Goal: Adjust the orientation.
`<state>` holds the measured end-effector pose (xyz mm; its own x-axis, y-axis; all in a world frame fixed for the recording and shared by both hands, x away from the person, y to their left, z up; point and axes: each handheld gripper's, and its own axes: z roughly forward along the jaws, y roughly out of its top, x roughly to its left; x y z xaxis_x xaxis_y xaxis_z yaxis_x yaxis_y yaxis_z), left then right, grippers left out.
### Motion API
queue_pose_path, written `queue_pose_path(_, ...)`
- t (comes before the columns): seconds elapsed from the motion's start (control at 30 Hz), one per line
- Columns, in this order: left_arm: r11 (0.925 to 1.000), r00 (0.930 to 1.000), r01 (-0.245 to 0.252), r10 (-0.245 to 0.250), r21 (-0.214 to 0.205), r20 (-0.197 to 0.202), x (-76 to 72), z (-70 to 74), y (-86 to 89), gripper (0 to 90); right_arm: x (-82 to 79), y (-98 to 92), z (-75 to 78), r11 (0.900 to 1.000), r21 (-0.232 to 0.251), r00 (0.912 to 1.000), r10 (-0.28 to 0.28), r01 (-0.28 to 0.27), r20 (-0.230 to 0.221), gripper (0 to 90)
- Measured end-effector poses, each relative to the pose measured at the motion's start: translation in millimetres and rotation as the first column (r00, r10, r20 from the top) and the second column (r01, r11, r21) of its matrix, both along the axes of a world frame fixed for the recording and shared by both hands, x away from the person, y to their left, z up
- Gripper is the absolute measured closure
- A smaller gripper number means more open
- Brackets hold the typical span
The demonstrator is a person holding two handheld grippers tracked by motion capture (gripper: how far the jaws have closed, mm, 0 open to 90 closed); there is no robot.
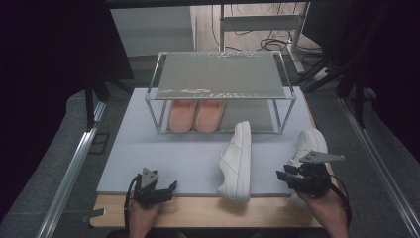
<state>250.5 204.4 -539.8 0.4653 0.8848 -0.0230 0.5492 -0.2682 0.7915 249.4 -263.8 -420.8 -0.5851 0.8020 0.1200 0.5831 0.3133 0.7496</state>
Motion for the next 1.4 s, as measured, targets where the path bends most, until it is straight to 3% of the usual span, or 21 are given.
queue_pose_path(0.3, 1.0000, 1.0000, -0.001, 0.001, -0.001, 0.000, 0.0, 0.0, -0.1, 12.6, 2.2, 29.8, -10.0, 0.9976, 0.020, 0.9976, 0.066, -0.066, -0.019, 89.0)
queue_pose_path(0.7, 1.0000, 1.0000, 0.000, 0.000, 0.000, 0.000, 0.0, 0.0, 0.0, 12.6, 7.0, 63.2, -12.5, 0.9907, 0.044, 0.9916, 0.129, -0.129, -0.005, 89.2)
queue_pose_path(0.97, 1.0000, 1.0000, -0.001, 0.001, -0.001, 0.000, 0.0, 0.0, -0.1, 12.6, 13.1, 78.0, -12.4, 0.9878, 0.035, 0.9884, 0.152, -0.152, -0.001, 89.2)
queue_pose_path(1.17, 1.0000, 1.0000, -0.003, 0.003, -0.004, 0.001, 0.1, -0.2, -0.4, 12.6, 15.1, 83.3, -13.7, 0.9884, 0.009, 0.9885, 0.151, -0.151, -0.004, 89.2)
queue_pose_path(1.4, 1.0000, 1.0000, 0.000, 0.000, 0.000, -0.001, 0.1, 0.0, -0.1, 12.6, 10.8, 84.0, -13.2, 0.9882, -0.056, 0.9898, 0.142, -0.143, -0.007, 89.6)
